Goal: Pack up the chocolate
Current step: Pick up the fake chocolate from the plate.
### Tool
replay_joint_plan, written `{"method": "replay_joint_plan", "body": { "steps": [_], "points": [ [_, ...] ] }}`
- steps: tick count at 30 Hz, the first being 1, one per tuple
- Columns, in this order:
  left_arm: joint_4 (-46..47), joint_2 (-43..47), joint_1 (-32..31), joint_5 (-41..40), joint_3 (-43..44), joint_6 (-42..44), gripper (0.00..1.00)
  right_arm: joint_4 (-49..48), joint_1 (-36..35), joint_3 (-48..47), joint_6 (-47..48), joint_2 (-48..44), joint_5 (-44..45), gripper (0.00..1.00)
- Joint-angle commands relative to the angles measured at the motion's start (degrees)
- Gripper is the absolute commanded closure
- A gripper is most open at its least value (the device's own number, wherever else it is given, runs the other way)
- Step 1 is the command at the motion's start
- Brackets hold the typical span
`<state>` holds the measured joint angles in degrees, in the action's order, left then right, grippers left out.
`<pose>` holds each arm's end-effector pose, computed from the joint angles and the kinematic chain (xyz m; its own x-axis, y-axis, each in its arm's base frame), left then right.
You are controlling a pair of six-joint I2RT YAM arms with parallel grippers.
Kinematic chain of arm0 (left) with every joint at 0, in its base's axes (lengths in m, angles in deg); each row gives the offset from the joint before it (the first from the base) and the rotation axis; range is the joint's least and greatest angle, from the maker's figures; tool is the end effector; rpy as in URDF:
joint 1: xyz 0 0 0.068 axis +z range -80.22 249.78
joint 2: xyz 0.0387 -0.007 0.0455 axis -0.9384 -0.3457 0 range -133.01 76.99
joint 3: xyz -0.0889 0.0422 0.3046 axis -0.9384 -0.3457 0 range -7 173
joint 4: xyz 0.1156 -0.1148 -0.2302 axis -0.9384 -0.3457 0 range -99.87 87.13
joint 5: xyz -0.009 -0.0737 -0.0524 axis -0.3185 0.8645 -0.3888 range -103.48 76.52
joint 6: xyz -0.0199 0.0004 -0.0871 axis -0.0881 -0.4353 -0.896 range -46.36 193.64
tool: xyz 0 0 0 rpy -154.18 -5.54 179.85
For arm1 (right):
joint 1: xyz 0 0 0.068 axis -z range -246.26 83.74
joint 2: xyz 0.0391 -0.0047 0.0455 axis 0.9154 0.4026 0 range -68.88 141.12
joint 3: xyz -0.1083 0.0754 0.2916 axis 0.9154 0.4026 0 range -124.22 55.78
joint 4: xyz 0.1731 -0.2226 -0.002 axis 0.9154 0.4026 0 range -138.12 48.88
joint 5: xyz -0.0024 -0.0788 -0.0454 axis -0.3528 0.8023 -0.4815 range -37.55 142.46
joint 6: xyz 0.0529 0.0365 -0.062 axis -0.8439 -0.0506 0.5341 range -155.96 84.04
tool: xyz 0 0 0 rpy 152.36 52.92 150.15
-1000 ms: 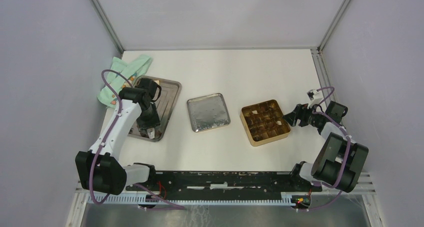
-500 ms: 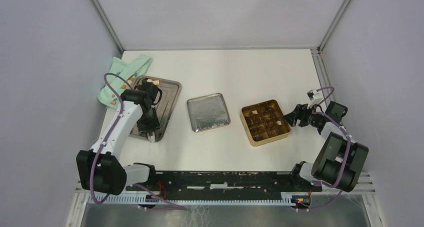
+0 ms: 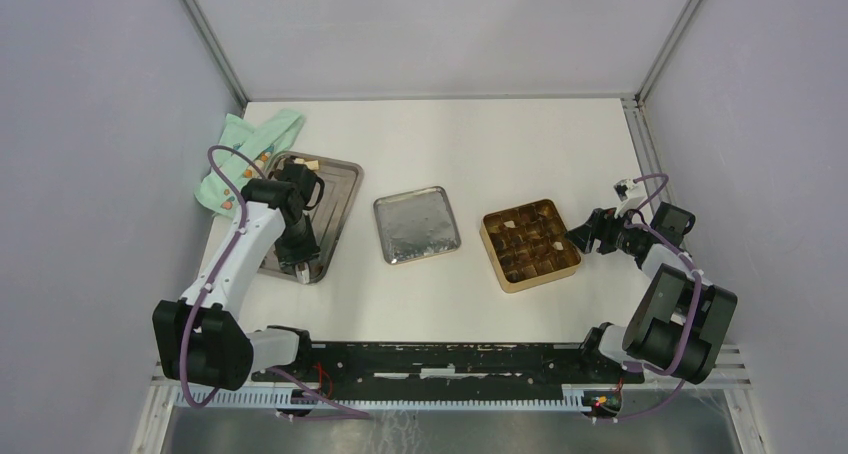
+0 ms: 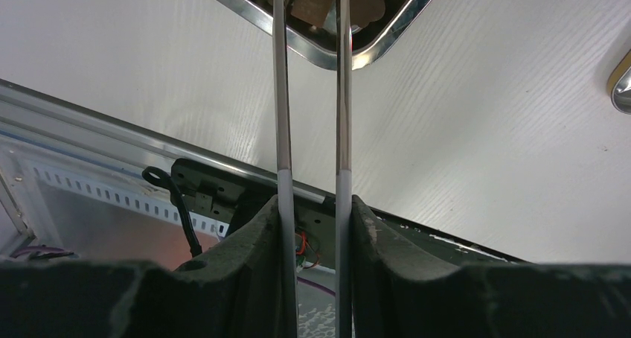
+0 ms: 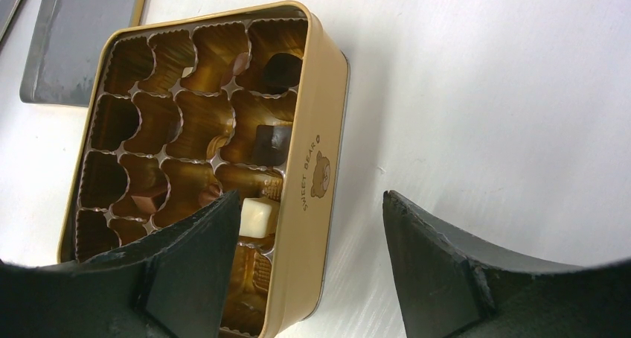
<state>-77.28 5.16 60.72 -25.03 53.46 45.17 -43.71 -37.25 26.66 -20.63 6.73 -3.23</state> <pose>0.2070 -0.0169 0.2652 -0.9324 -0.3243 -0.1598 -0.3467 0.9274 0.1405 0.2458 -0.0611 0.1719 -0.6063 0.1658 -0.7777 -0.3551 0.8186 0.4514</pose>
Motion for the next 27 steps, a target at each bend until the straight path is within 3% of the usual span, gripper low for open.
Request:
{"method": "replay_joint_plan", "body": {
  "steps": [1, 27],
  "points": [
    [1.5, 1.2, 0.3, -1.1, 2.3, 1.4, 0.98, -0.5, 0.3, -1.7, 1.2, 0.2, -1.4, 0.24],
    [1.4, 3.1, 0.2, -0.5, 6.1, 2.5, 0.98, -0.5, 0.3, -1.7, 1.2, 0.2, -1.4, 0.24]
  ]
}}
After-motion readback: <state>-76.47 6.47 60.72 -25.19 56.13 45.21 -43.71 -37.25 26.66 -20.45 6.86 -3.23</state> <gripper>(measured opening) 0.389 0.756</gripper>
